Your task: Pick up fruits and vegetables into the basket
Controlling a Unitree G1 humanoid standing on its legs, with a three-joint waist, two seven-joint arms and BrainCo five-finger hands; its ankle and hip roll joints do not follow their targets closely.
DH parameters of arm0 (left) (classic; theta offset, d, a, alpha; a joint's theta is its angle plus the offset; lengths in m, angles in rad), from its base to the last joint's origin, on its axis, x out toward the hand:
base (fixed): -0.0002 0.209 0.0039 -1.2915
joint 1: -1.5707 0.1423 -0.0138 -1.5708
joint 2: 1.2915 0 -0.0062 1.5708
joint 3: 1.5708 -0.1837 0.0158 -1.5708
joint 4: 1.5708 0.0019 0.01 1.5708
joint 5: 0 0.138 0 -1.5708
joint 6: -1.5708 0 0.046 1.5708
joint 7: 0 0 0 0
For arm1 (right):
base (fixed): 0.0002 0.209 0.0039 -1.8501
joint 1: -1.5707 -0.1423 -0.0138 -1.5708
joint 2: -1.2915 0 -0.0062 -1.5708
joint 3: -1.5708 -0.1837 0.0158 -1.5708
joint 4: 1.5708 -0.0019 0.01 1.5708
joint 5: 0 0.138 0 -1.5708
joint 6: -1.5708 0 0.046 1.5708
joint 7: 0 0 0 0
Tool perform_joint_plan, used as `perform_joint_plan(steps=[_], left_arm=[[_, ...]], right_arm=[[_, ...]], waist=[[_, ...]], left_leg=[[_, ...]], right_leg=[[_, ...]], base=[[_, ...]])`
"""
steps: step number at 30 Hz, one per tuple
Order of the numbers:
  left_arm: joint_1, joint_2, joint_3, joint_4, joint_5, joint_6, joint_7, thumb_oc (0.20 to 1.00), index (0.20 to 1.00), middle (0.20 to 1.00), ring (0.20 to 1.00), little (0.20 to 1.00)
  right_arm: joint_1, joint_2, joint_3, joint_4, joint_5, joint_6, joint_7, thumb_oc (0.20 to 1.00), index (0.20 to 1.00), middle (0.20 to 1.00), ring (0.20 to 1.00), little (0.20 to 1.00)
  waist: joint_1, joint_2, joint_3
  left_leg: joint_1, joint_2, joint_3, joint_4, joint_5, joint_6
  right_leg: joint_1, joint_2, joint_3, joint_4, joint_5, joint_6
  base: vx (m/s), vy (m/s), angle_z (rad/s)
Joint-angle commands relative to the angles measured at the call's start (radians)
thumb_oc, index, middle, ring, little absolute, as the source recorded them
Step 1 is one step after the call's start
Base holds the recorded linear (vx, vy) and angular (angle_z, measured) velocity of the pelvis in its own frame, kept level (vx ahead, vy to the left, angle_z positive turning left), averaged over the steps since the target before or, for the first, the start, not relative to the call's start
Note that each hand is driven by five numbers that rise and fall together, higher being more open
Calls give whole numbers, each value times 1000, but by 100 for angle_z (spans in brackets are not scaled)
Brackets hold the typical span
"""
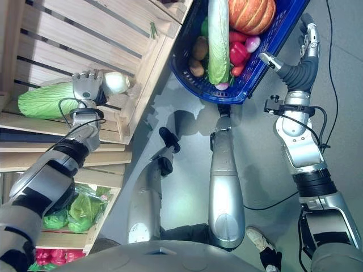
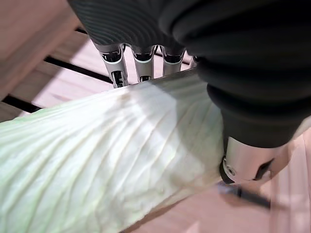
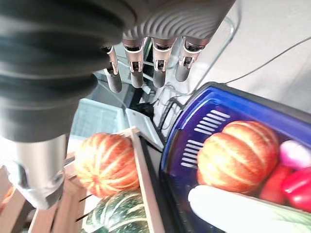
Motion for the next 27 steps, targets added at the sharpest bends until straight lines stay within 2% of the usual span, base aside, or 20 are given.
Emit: perform_joint_plan(steps=[1, 5, 6, 9, 12, 13, 15, 17, 18, 21, 22, 24, 25, 27], left_arm=[[63, 122, 101, -74, -78, -38, 42, 200, 200, 200, 200, 200], [74, 164, 160, -224, -239, -118, 32, 200, 200, 200, 200, 200], [82, 188, 184, -281, -326, -181, 53, 200, 200, 200, 200, 200], [86, 229, 256, -411, -432, -255, 25, 200, 200, 200, 200, 200], [118, 251, 356, -563, -588, -354, 2, 200, 200, 200, 200, 200], [137, 245, 396, -626, -615, -361, -16, 200, 200, 200, 200, 200], [151, 235, 435, -697, -705, -424, -30, 200, 200, 200, 200, 200], [157, 229, 450, -719, -727, -441, -44, 200, 200, 200, 200, 200], [162, 215, 471, -759, -784, -469, -59, 200, 200, 200, 200, 200], [180, 157, 493, -835, -890, -541, -94, 200, 200, 200, 200, 200], [180, 156, 495, -837, -893, -542, -96, 200, 200, 200, 200, 200], [180, 112, 499, -878, -978, -607, -129, 200, 200, 200, 200, 200], [180, 109, 501, -883, -987, -611, -135, 200, 200, 200, 200, 200], [176, 61, 499, -915, -1068, -672, -191, 200, 200, 200, 200, 200]], right_arm=[[52, -1, -64, -117, -65, -8, 3, 1000, 1000, 1000, 1000, 1000], [69, -8, -79, -137, -108, 34, 35, 1000, 1000, 1000, 1000, 1000], [68, -14, -84, -142, -137, 62, 53, 1000, 1000, 1000, 1000, 1000], [57, -22, -91, -143, -156, 118, 79, 1000, 1000, 1000, 1000, 1000], [32, -16, -97, -148, -147, 184, 107, 1000, 1000, 1000, 1000, 1000], [22, -9, -99, -143, -139, 193, 120, 1000, 1000, 1000, 1000, 1000], [-18, 6, -85, -148, -148, 230, 145, 1000, 1000, 1000, 1000, 1000], [-33, 9, -77, -149, -150, 245, 159, 1000, 1000, 1000, 1000, 1000], [-55, 13, -65, -152, -146, 263, 179, 1000, 1000, 1000, 1000, 1000], [-109, 28, -19, -160, -150, 303, 203, 1000, 1000, 1000, 1000, 1000], [-113, 29, -17, -160, -151, 305, 205, 1000, 1000, 1000, 1000, 1000], [-161, 37, 19, -163, -159, 347, 237, 1000, 1000, 1000, 1000, 1000], [-167, 37, 23, -164, -157, 352, 241, 1000, 1000, 1000, 1000, 1000], [-225, 48, 74, -148, -138, 404, 285, 1000, 1000, 1000, 1000, 1000]], waist=[[-30, -5, -38], [-13, -18, -38], [-5, -25, -38], [15, -42, -38], [42, -66, -38], [55, -74, -38], [76, -89, -38], [82, -95, -38], [94, -104, -39], [121, -119, -69], [121, -120, -71], [138, -130, -95], [140, -132, -97], [158, -141, -118]], left_leg=[[-51, 0, -41, 71, 32, 5], [-4, 2, -48, 65, 25, 9], [15, 4, -52, 63, 22, 9], [50, 6, -59, 59, 16, 13], [93, 10, -68, 45, 17, 18], [112, 11, -73, 45, 6, 19], [140, 12, -83, 32, 6, 22], [152, 12, -87, 26, 7, 23], [171, 12, -94, 18, 7, 24], [208, 11, -106, -4, 10, 27], [207, 10, -106, -9, 19, 29], [236, 9, -112, -17, 10, 29], [236, 8, -111, -21, 17, 31], [266, 8, -117, -25, 6, 29]], right_leg=[[106, -11, -29, -12, -32, 20], [162, -14, -45, -24, -34, 24], [185, -15, -52, -29, -34, 28], [234, -15, -71, -40, -34, 30], [291, -13, -92, -59, -29, 31], [317, -12, -101, -61, -38, 32], [353, -9, -115, -71, -36, 34], [369, -8, -120, -78, -35, 34], [393, -8, -127, -87, -35, 34], [441, -10, -146, -107, -36, 33], [441, -10, -147, -113, -28, 31], [475, -14, -159, -123, -36, 31], [476, -15, -159, -128, -29, 30], [514, -20, -169, -139, -38, 28]], base=[[-9, -25, 6], [-10, -51, 9], [-16, -80, 11], [-16, -110, 12], [-11, -137, 9], [-26, -144, 23], [-10, -141, 22], [4, -96, 8], [24, -99, 8], [39, -107, 12], [42, -81, 18], [64, -63, 8], [74, -64, 2], [92, -57, 8]])
